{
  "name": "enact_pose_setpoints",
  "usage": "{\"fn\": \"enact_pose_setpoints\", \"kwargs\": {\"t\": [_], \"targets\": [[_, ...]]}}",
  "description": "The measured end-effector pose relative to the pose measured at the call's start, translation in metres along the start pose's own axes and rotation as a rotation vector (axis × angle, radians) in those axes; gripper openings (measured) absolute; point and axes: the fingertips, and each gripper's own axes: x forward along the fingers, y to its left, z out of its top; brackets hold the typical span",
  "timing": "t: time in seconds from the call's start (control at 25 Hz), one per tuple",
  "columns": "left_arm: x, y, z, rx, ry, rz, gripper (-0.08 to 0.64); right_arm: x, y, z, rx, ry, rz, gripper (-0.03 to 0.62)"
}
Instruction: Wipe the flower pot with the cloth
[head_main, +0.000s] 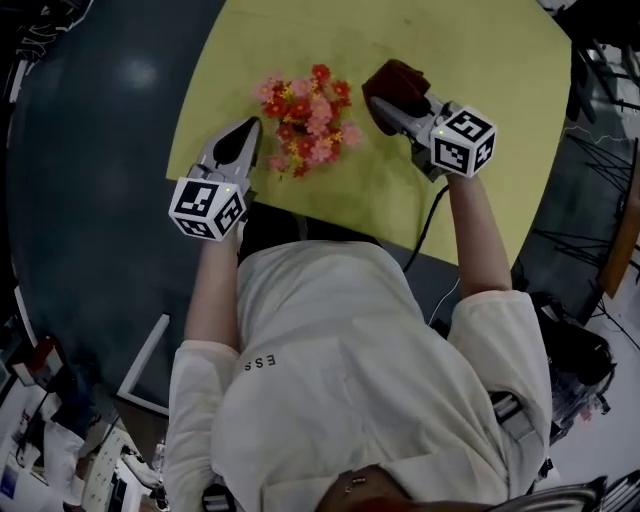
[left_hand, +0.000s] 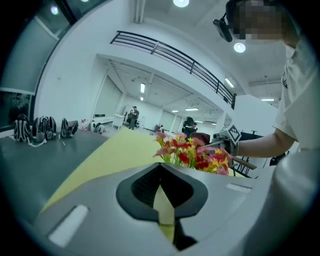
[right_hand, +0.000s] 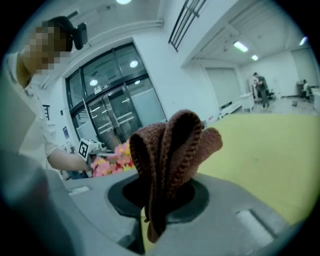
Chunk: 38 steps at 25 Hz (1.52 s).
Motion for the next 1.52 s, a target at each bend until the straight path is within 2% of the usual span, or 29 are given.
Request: {"fn": "enact_pose_setpoints", "kwargs": {"t": [0.12,0.2,0.32,0.48,0.68,0.84,1.08,1.28,1.52], "targets": [[-0.01,0.014,0.044,0.041,-0.108,0.03,0.015,-0.015,0.014,0.049,0.006,-0.194,-0.114,0.055],[-0.013,0.017,0.075,0.063,-0.175,0.018,0.015,-0.02,0.03,0.075,-0.018,-0.269,-0.201,0.054],[-0.015,0.013,0.111,0.121,-0.214,-0.057,0.015,-0.021,0.055,0.099,-0.066,-0.303,-0.341,0.055],[-0.024,0.011,0.128,0.187,-0.181,-0.162,0.015,-0.009,0.09,0.113,-0.035,-0.335,-0.446,0.054],[-0.046,0.024,0.13,0.223,-0.147,-0.269,0.015,0.023,0.128,0.106,-0.023,-0.319,-0.559,0.054],[-0.062,0.035,0.129,0.237,-0.119,-0.344,0.015,0.05,0.152,0.101,0.014,-0.325,-0.614,0.054],[-0.089,0.102,0.117,0.224,-0.067,-0.34,0.015,0.149,0.182,0.09,0.046,-0.282,-0.665,0.055],[-0.092,0.137,0.089,0.187,-0.002,-0.327,0.015,0.196,0.162,0.054,0.093,-0.217,-0.774,0.055],[-0.086,0.158,0.057,0.155,0.059,-0.329,0.015,0.211,0.108,0.009,0.196,-0.173,-0.995,0.055]]}}
